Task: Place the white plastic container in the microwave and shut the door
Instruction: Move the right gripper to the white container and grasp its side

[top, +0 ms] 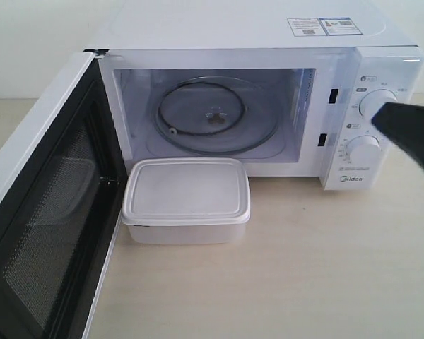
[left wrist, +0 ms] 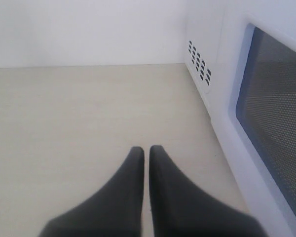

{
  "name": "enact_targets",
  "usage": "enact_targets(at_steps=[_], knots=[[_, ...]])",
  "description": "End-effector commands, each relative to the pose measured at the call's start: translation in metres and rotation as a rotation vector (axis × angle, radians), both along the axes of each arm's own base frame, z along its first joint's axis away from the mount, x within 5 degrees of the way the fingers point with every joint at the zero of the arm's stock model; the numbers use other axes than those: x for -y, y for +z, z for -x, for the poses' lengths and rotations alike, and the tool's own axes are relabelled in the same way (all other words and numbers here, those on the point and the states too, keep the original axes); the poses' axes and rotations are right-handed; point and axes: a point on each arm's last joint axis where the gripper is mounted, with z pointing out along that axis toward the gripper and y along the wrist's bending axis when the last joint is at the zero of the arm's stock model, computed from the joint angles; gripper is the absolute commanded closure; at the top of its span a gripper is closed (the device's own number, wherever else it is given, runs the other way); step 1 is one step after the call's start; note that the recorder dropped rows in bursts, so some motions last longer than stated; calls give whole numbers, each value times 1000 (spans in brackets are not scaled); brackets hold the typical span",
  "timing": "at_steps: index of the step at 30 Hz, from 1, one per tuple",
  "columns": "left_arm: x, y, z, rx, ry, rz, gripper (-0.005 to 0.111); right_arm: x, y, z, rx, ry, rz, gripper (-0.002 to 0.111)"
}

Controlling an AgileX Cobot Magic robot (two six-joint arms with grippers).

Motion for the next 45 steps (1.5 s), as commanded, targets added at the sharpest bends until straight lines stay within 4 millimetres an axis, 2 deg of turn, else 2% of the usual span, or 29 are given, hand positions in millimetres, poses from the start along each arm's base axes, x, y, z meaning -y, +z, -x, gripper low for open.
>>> enact_targets(at_steps=[1,5,9,22,28,33,39,42,44,45], knots=[[0,0,0,7,1,-3,102,-34,-11,-5,11,82,-41,108],[0,0,0,7,1,-3,102,-64,-23,-6,24,118,-96,108],[0,0,0,7,1,-3,102,-83,-34,-8,41,116,-137,108],[0,0,0,7,1,-3,102,-130,-93,-22,-268,165,-406,108],[0,0,0,7,1,-3,102,-154,-112,-32,-368,183,-556,108],[0,0,0,7,1,-3,102,-176,-124,-40,-473,189,-610,108],[0,0,0,7,1,-3,102,-184,-137,-48,-621,56,-588,108],[0,0,0,7,1,-3,102,-183,-140,-44,-649,-24,-622,108],[0,0,0,7,1,-3,102,-182,-142,-43,-651,-64,-634,104],[0,0,0,7,1,-3,102,-182,-144,-43,-656,-67,-621,95]])
